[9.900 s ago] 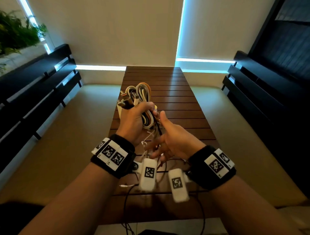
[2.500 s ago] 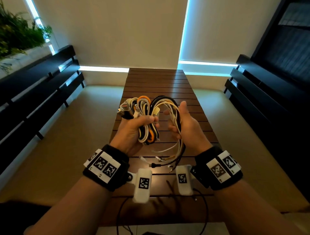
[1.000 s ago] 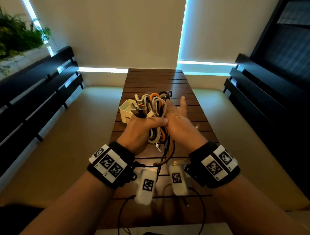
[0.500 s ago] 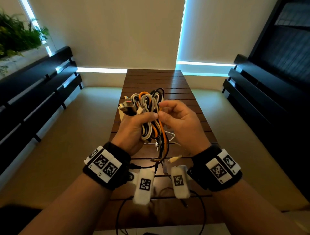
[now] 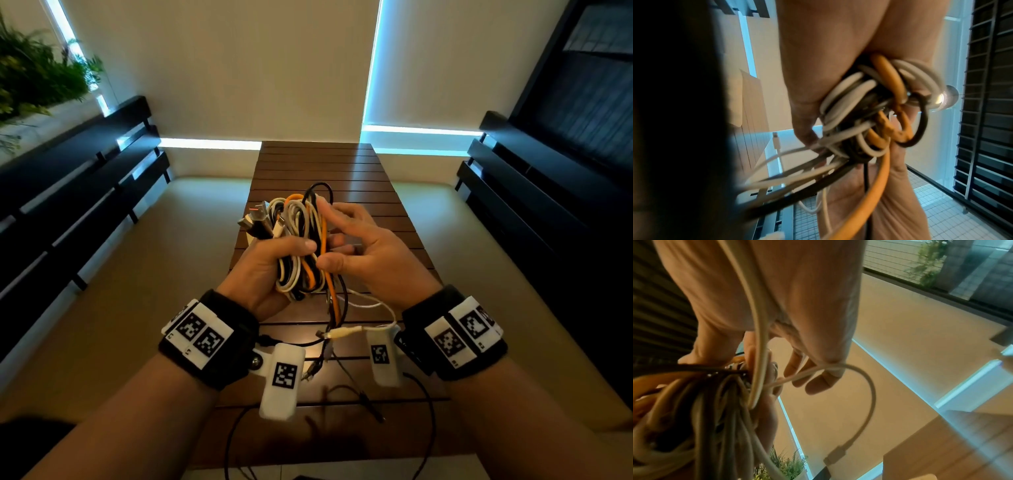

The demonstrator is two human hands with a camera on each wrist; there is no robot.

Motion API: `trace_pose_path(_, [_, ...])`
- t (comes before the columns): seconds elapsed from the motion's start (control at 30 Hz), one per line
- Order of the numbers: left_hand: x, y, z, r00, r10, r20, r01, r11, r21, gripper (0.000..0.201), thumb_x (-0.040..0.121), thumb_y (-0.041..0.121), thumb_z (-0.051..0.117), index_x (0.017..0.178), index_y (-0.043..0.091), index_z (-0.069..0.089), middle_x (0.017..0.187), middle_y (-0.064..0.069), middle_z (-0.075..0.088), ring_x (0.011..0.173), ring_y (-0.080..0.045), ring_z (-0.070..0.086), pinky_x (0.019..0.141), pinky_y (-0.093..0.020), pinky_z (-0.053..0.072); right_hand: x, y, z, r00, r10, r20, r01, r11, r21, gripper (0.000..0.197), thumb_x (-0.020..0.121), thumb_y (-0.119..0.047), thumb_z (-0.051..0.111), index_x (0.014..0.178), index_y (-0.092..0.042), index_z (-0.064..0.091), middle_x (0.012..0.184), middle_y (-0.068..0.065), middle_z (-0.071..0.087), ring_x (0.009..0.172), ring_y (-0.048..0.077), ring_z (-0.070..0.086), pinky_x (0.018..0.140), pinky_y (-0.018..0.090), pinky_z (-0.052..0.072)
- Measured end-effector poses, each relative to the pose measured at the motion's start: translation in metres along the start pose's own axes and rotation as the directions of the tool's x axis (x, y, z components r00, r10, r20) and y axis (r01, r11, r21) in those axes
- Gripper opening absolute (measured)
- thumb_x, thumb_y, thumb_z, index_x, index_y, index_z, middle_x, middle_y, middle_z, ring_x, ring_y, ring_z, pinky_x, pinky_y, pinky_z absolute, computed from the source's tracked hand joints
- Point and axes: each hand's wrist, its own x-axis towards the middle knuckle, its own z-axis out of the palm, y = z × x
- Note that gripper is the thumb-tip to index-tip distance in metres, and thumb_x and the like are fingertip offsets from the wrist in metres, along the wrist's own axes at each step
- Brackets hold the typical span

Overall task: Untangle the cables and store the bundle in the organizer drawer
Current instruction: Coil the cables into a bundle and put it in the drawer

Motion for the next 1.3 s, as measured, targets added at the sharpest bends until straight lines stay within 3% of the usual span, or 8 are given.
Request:
trace_pose_path(0.17, [-0.002, 0.001, -0.001, 0.993, 0.048, 0.106, -0.044, 0.998, -0.043, 0.072, 0.063, 0.012, 0.084, 0.126, -0.005, 0.055, 0.099, -0.016, 0.073, 0.09, -0.031, 0.071, 0.079, -0.045, 0.06, 0.005, -0.008, -0.006, 0.997, -0.009, 0.079, 0.013, 0.998, -0.061, 0.071, 0.079, -0.015, 0.077, 0.133, -0.048, 0.046, 0.142, -0.012, 0.03, 0.114, -0.004, 0.057, 0.087, 0.017, 0.053])
trace_pose_path(0.37, [0.005, -0.006, -0.004, 0.993, 0.076, -0.088, -0.075, 0.997, 0.01, 0.048, 0.065, 0.01, 0.077, 0.109, 0.003, 0.058, 0.086, -0.01, 0.063, 0.085, -0.028, 0.063, 0.08, -0.045, 0.054, 0.007, 0.008, -0.004, 0.999, -0.035, -0.006, 0.031, 0.95, -0.311, 0.069, 0.079, -0.042, 0.074, 0.136, -0.057, 0.04, 0.148, -0.013, 0.029, 0.137, 0.001, 0.029, 0.105, 0.013, 0.03])
trace_pose_path(0.6, [0.006, -0.002, 0.009, 0.972, 0.181, -0.15, -0.133, 0.949, 0.285, 0.024, 0.075, 0.007, 0.067, 0.098, 0.001, 0.069, 0.078, -0.014, 0.064, 0.07, -0.024, 0.063, 0.07, -0.045, 0.057, -0.003, 0.036, 0.013, 0.986, -0.048, 0.162, -0.007, 0.946, 0.325, 0.119, 0.068, 0.007, 0.074, 0.148, -0.054, 0.01, 0.145, 0.028, 0.034, 0.121, 0.037, 0.051, 0.1, 0.051, 0.048])
trace_pose_path(0.77, [0.005, -0.009, 0.013, 0.968, 0.17, -0.183, -0.106, 0.943, 0.315, 0.009, 0.078, 0.0, 0.065, 0.087, 0.002, 0.067, 0.069, -0.013, 0.062, 0.059, -0.022, 0.062, 0.058, -0.033, 0.054, -0.007, 0.049, 0.033, 0.999, -0.048, 0.013, 0.045, 0.987, 0.155, 0.142, 0.066, 0.012, 0.081, 0.144, -0.053, -0.018, 0.143, -0.003, 0.041, 0.134, 0.014, 0.05, 0.106, 0.05, 0.047])
trace_pose_path(0.9, [0.002, -0.006, 0.011, 0.964, 0.197, -0.177, -0.133, 0.938, 0.32, 0.007, 0.083, 0.0, 0.064, 0.082, 0.004, 0.069, 0.069, -0.013, 0.063, 0.061, -0.023, 0.063, 0.061, -0.035, 0.054, -0.01, 0.055, 0.048, 0.981, -0.138, -0.133, 0.156, 0.979, 0.133, 0.142, 0.069, 0.016, 0.079, 0.143, -0.045, -0.026, 0.155, 0.007, 0.034, 0.138, 0.011, 0.045, 0.105, 0.029, 0.046])
trace_pose_path(1.03, [0.002, 0.0, 0.003, 0.974, 0.145, -0.173, -0.116, 0.979, 0.167, 0.022, 0.071, 0.011, 0.074, 0.091, 0.004, 0.066, 0.079, -0.014, 0.061, 0.072, -0.027, 0.061, 0.08, -0.048, 0.05, -0.009, 0.058, 0.051, 0.982, -0.108, -0.152, 0.139, 0.968, 0.209, 0.144, 0.07, 0.017, 0.078, 0.137, -0.056, -0.027, 0.155, 0.008, 0.035, 0.135, 0.012, 0.05, 0.104, 0.036, 0.049])
trace_pose_path(1.17, [0.001, 0.001, 0.002, 0.98, 0.111, -0.164, -0.093, 0.989, 0.112, 0.033, 0.063, 0.014, 0.076, 0.091, 0.004, 0.063, 0.08, -0.012, 0.059, 0.071, -0.023, 0.061, 0.081, -0.049, 0.048, -0.01, 0.067, 0.044, 0.997, 0.068, -0.046, -0.07, 0.997, -0.024, 0.088, 0.082, 0.0, 0.076, 0.146, -0.043, 0.033, 0.111, 0.003, 0.072, 0.1, 0.017, 0.071, 0.089, 0.042, 0.057])
trace_pose_path(1.3, [-0.004, -0.001, 0.005, 0.976, 0.13, -0.172, -0.121, 0.991, 0.065, 0.03, 0.065, 0.009, 0.072, 0.093, 0.005, 0.062, 0.08, -0.008, 0.059, 0.069, -0.02, 0.061, 0.069, -0.036, 0.049, -0.015, 0.078, 0.029, 0.984, 0.166, -0.063, -0.178, 0.925, -0.336, 0.002, 0.092, -0.017, 0.068, 0.094, -0.016, 0.067, 0.072, 0.002, 0.07, 0.064, 0.009, 0.066, 0.065, 0.024, 0.055])
